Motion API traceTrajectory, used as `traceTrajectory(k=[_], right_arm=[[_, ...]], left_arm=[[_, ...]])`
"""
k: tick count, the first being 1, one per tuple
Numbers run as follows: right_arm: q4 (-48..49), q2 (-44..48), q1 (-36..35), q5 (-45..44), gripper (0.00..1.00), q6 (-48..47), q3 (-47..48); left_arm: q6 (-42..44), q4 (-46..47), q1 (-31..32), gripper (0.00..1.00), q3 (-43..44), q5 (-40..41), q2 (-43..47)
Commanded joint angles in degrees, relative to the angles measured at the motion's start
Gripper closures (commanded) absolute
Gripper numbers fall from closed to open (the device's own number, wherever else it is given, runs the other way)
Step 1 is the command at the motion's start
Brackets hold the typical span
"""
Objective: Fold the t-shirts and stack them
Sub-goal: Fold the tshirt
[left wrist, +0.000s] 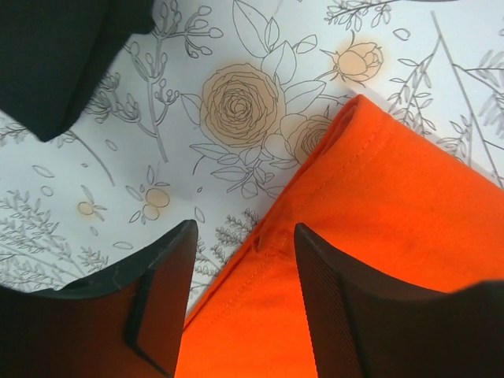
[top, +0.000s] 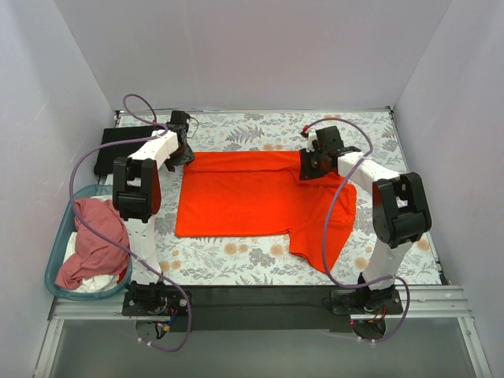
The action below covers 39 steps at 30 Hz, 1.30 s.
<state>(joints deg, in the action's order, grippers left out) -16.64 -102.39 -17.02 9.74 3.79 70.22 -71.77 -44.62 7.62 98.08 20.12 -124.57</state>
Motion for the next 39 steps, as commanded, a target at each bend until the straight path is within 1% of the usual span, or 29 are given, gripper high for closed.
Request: traceTrajectory(k=[1,4,7,11,14,15,18,19,21,23,24,25,27,28,30,34,39], right_arm=[[1.0,-1.84,-2.23,1.95,0.69,-3.62,3.35],[0.91,-3.52,-2.85,1.86,0.68,-3.62,4.05],[0.91,-4.92,-3.37,1.16,0.68,-3.62,4.75],[0.91,-6.15,-3.81,-1.47,0.68,-3.7,5.02],[0.82,-6.33,-4.25,-4.46,0.68,-3.62,4.84],[0.82,-6.42,-4.34,-4.99,0.68,-3.62,4.84],[0.82,-7.21,-4.52,-4.56,0.68,-3.7,4.93],[0.74,-7.3,-4.6,-4.55,0.69,-3.62,4.93],[0.74,-7.83,-4.87,-4.38,0.7,-3.62,4.84],[0.56,-8.09,-5.04,-4.46,0.76,-3.7,4.93],[0.47,-8.09,-5.04,-4.38,0.78,-3.7,4.93],[0.39,-8.18,-5.13,-4.38,0.83,-3.62,4.93],[0.03,-8.18,-5.22,-5.07,0.88,-3.62,5.19],[-0.14,-8.18,-5.22,-5.43,0.94,-3.62,5.19],[-0.49,-8.09,-5.13,-6.48,0.99,-3.62,5.28],[-1.72,-7.65,-5.31,-6.31,0.99,-3.62,5.63],[-2.6,-6.16,-5.57,-2.63,0.99,-0.2,6.95]], left_arm=[[0.05,0.5,0.38,0.48,-0.96,1.94,8.37],[-0.04,0.59,1.43,0.47,-2.8,1.94,11.89],[-0.13,1.11,3.01,0.46,-7.19,2.29,16.01],[-0.57,3.75,5.56,0.46,-16.75,2.29,22.61],[-0.83,5.51,8.11,0.46,-21.16,2.82,27.61],[-1.09,6.38,9.33,0.46,-23.88,2.91,28.94],[-1.62,9.71,11.18,0.46,-28.9,2.12,33.95],[-1.88,10.51,11.45,0.46,-32.22,1.86,35.0],[-2.15,11.74,11.89,0.46,-34.96,1.94,37.55],[-2.59,12.62,11.89,0.46,-38.13,2.82,38.7],[-2.59,12.8,11.98,0.46,-38.92,2.82,39.57],[-2.68,12.89,11.98,0.46,-40.06,2.82,39.84],[-2.76,13.33,11.98,0.46,-40.6,2.65,40.2],[-2.76,13.33,11.98,0.46,-40.69,2.64,40.29],[-2.76,13.51,11.9,0.46,-40.6,2.3,40.2],[-2.85,14.03,11.9,0.46,-40.43,1.42,39.94],[-2.85,14.04,11.98,0.46,-40.6,0.71,39.76]])
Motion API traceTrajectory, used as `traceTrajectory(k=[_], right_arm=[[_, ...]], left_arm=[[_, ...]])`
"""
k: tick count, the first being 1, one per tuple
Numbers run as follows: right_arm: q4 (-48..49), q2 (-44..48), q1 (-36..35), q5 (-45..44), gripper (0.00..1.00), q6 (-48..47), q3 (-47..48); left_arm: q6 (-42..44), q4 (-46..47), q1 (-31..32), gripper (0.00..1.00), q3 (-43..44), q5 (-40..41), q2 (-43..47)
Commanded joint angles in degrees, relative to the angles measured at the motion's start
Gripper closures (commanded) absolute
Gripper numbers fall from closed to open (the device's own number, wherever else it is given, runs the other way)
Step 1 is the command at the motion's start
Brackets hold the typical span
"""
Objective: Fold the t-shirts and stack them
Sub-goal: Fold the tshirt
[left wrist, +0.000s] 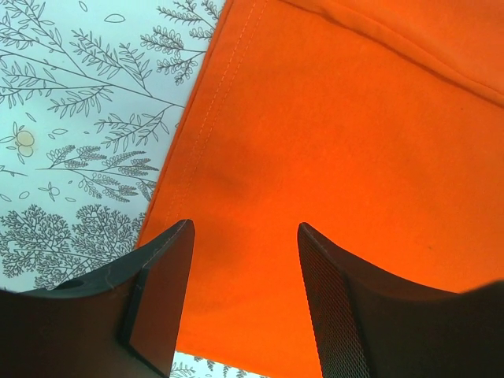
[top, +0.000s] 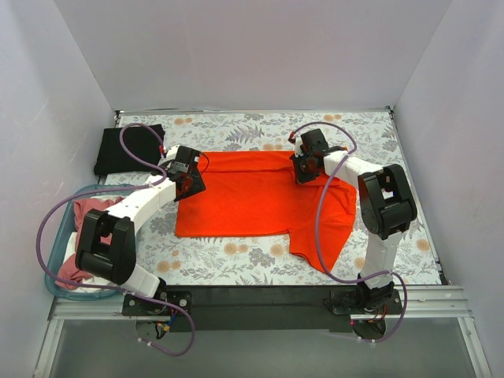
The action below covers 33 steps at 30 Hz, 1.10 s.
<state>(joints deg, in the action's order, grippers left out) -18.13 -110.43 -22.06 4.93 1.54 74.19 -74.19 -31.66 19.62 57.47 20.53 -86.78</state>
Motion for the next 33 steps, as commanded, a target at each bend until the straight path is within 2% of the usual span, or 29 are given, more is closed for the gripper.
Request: traceTrajectory(k=[1,11,16,20,22,25,29,33], right_arm=[[-1.2,2.06,-0.61,2.45,0.99,2.85,3.24],[-3.14,-1.01,-0.61,6.84,0.99,11.55,8.25],[-3.75,0.21,-0.35,10.8,0.81,12.61,8.34],[-3.58,4.78,4.02,10.54,0.72,13.92,5.44],[-2.62,8.02,6.85,9.84,0.71,14.54,1.5],[0.89,13.02,15.35,10.01,0.71,16.82,-6.58],[7.31,19.1,24.58,14.39,0.72,21.39,-18.89],[11.1,21.75,29.44,16.25,0.72,23.68,-26.63]], left_arm=[[-0.43,1.07,-0.02,0.46,0.01,-0.05,1.97],[0.72,0.99,0.24,0.46,2.82,-4.0,0.21],[0.8,0.99,2.0,0.45,6.41,-7.7,-3.04],[0.54,1.16,2.71,0.45,8.61,-9.11,-5.32],[0.28,1.16,2.71,0.45,9.06,-8.59,-5.68],[-0.16,1.6,2.71,0.45,9.06,-8.41,-5.85],[-0.51,1.69,2.71,0.45,8.01,-8.41,-5.15],[-0.43,1.86,2.71,0.45,6.08,-8.23,-3.4]])
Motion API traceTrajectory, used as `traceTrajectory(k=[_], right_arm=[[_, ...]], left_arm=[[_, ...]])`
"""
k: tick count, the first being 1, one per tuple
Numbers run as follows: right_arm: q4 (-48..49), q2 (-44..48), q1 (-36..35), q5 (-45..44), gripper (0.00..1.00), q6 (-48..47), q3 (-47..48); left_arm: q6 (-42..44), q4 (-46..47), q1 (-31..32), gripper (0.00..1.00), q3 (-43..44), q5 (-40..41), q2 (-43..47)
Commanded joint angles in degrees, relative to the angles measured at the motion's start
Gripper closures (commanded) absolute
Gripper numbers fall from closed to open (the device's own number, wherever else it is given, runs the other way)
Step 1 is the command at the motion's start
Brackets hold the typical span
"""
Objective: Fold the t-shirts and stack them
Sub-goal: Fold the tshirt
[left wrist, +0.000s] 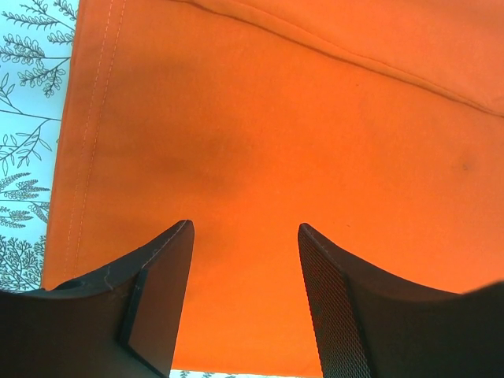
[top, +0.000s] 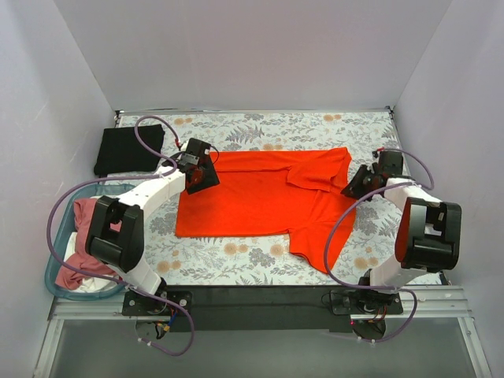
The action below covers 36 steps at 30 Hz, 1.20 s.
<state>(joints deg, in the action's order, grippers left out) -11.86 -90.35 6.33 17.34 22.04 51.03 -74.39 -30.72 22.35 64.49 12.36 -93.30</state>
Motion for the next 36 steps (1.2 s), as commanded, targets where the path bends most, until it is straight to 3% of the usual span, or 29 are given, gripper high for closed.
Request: traceTrajectory(k=[1,13,20,26,36], right_arm=[[5.09,1.84,1.84,3.66,0.72,3.88,-4.52],[8.52,5.08,16.86,2.43,0.72,8.02,-18.68],[8.78,10.45,15.65,6.12,0.69,7.05,-16.93],[14.57,11.86,10.81,8.57,0.68,5.91,-13.5],[19.85,1.68,6.59,12.89,0.68,4.06,-9.02]], left_arm=[[-0.14,0.93,-0.02,0.45,-1.64,-0.06,3.47],[-1.28,0.66,-0.11,0.45,-7.62,1.09,7.95],[-1.72,1.19,0.06,0.45,-6.05,-2.95,6.73],[-2.25,3.91,3.84,0.45,2.03,-9.18,0.58],[-3.13,9.01,11.75,0.51,22.51,-15.78,-19.1]])
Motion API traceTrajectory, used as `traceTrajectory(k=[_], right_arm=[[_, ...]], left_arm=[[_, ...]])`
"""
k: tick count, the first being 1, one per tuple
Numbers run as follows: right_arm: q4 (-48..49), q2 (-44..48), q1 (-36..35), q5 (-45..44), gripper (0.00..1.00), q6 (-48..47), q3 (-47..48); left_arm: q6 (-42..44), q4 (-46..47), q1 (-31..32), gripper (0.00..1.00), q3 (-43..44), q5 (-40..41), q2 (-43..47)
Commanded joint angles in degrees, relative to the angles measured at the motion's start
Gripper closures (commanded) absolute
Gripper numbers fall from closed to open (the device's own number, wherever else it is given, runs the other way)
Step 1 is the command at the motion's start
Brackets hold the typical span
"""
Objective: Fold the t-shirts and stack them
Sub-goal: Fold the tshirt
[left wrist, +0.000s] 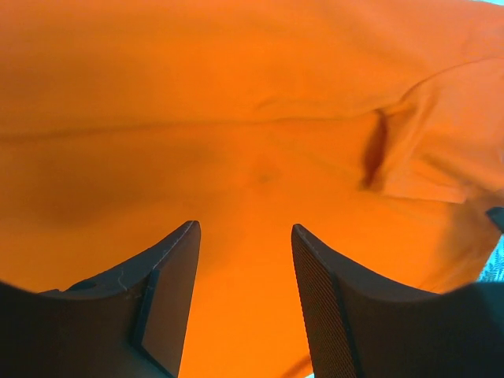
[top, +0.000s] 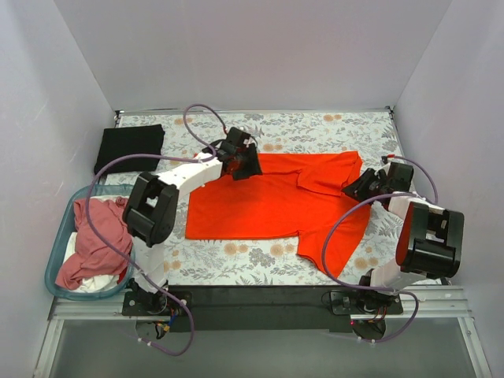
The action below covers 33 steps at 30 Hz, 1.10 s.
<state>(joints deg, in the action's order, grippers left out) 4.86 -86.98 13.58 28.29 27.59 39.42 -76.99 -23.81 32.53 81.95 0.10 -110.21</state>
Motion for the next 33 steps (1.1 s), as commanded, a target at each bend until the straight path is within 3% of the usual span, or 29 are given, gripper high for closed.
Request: traceTrajectory(k=[1,12,23,33], right_arm=[[3.48,-2.31,-0.93,2.2,0.68,-1.75,2.77],[4.98,-7.41,-1.63,2.03,0.69,-1.58,3.38],[4.8,-5.31,-1.81,-4.82,0.69,-0.35,1.02],[6.39,-8.56,-3.3,-1.14,0.7,-0.44,2.59]], left_arm=[[-0.62,2.89,2.44,0.52,6.71,-3.7,-4.72],[-0.44,7.2,6.31,0.54,20.25,-5.37,-17.83],[-1.06,9.4,9.12,0.54,22.99,-6.34,-21.89],[-2.46,10.28,10.27,0.55,22.99,-7.66,-23.56]])
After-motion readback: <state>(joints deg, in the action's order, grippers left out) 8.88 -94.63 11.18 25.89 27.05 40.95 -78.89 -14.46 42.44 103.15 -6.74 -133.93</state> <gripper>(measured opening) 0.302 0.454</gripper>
